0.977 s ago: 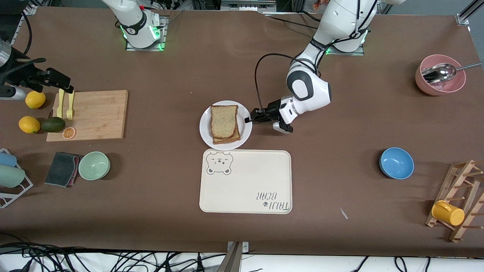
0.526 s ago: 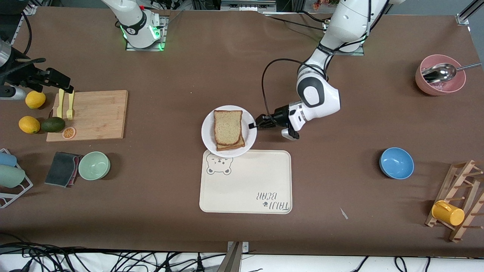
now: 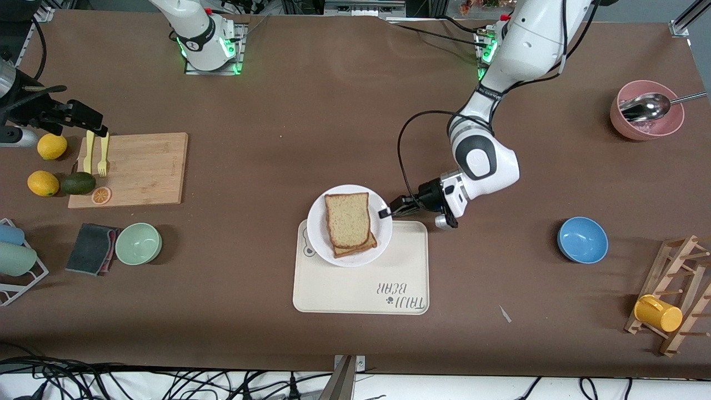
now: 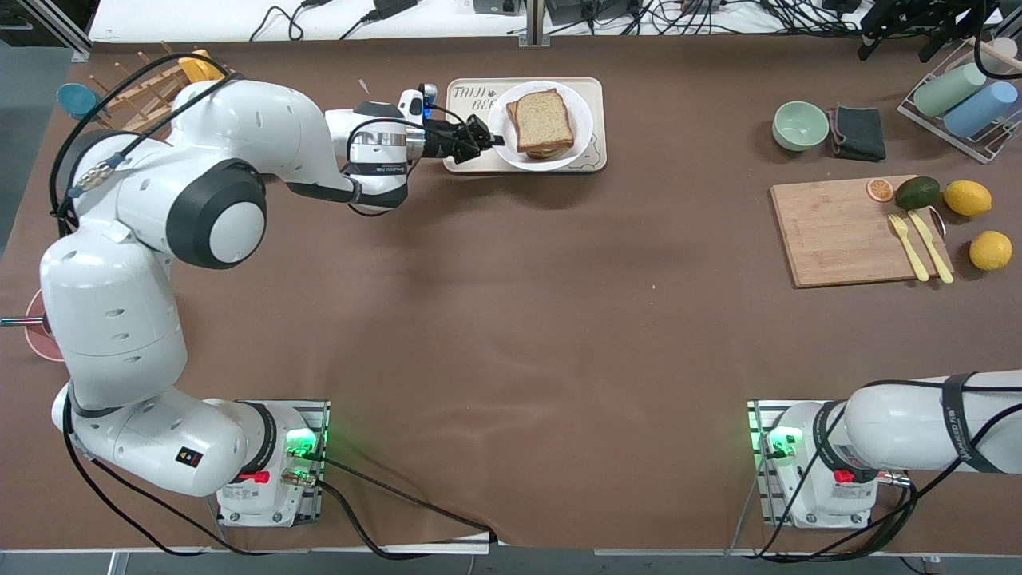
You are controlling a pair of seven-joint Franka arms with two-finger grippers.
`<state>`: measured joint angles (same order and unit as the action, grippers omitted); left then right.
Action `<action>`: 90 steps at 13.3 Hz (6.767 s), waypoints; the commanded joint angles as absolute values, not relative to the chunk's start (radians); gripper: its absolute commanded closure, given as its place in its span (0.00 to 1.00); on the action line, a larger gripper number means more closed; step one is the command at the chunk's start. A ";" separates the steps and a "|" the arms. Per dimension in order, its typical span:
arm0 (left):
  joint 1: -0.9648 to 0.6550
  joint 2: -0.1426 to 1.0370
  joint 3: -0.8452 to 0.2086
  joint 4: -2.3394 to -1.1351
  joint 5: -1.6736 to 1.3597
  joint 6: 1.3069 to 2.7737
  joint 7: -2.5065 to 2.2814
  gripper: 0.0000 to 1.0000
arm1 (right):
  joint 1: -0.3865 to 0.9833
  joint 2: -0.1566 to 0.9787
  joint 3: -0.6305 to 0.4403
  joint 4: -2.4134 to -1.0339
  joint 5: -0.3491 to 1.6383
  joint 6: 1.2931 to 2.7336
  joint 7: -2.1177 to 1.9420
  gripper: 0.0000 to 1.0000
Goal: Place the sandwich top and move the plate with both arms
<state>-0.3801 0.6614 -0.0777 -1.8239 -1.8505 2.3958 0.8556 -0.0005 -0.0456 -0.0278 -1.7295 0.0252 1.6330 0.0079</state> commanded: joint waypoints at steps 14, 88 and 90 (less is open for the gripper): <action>-0.410 0.877 0.023 -1.554 -1.746 2.390 0.698 1.00 | -0.008 -0.046 -0.031 -1.713 0.018 1.617 0.003 0.00; -0.175 0.121 0.104 -1.546 -0.018 1.508 -0.110 0.01 | -0.006 -0.046 -0.029 -1.712 0.018 1.618 0.008 0.00; -0.175 0.124 0.104 -1.546 -0.018 1.516 -0.110 0.01 | -0.008 -0.046 -0.031 -1.713 0.018 1.618 0.006 0.00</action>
